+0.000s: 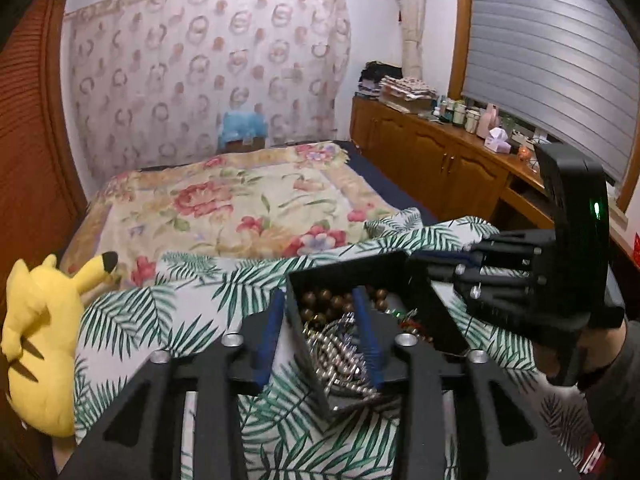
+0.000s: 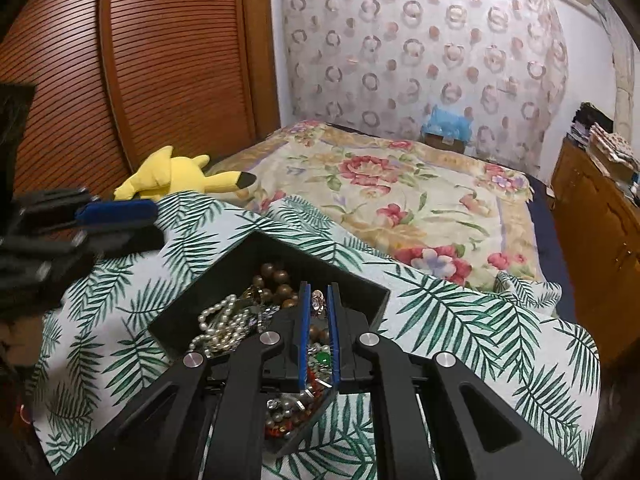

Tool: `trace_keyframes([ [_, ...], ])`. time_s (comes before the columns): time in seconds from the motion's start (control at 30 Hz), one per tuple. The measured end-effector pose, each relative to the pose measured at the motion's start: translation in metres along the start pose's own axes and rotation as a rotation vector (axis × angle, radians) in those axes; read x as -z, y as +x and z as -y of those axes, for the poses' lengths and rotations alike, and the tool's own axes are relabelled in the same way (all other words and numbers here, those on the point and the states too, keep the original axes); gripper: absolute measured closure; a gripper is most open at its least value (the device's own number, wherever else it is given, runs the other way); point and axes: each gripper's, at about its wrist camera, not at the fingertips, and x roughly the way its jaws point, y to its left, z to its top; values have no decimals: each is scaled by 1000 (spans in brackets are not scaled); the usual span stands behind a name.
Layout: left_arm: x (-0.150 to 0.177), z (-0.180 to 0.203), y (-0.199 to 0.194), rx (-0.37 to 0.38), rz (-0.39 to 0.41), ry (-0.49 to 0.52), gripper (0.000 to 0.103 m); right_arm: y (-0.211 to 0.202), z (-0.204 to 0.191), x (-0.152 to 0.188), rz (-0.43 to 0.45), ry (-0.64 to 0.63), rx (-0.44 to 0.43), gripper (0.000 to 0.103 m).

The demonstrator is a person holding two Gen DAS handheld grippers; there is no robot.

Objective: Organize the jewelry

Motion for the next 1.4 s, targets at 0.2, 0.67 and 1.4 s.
trace_keyframes([
  [0.2,15,-2,-8,-21,-7,-22,48,-5,4,2,10,23,38,76],
  [0.67,44,10,-39,-70,4,-51,12,-60,-8,21,97,77,91,46],
  [1.4,71,39,-102,-178,62,-77,8,-169,-50,86,242,187,234,2],
])
